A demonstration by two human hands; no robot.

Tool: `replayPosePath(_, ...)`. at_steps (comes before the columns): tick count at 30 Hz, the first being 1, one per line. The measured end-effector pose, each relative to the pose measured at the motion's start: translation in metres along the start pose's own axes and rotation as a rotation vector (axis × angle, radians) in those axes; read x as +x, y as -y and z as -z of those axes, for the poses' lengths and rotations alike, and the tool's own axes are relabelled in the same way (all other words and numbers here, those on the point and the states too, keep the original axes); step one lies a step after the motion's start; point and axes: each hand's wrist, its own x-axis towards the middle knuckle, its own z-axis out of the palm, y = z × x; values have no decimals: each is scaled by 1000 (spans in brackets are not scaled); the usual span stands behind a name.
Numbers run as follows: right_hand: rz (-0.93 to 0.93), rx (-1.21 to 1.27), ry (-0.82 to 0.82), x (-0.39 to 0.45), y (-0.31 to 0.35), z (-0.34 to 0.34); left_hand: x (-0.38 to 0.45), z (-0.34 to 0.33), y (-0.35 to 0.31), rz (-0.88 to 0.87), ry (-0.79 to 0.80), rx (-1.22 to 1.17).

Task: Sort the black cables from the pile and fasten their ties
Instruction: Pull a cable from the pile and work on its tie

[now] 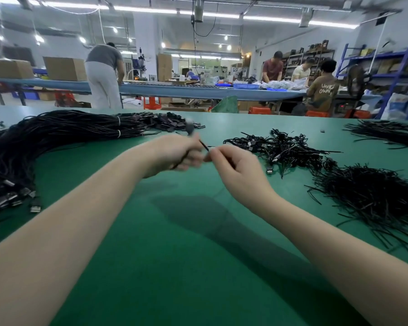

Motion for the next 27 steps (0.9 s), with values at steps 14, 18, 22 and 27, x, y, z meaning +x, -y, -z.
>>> replayPosePath(14,-186,-10,-11,15,-1,27,-29,12,-23,89,349,328)
replayPosePath(18,-62,133,207,9,25,10,-11,8,-26,-112,-150,-369)
replayPosePath(22,-284,231,744,-9,12,3,-25,34,-37,-410,-105,-809)
replayPosePath(27,-427,-96,351,0,-3,18,-40,53,-34,-241,353,-255)
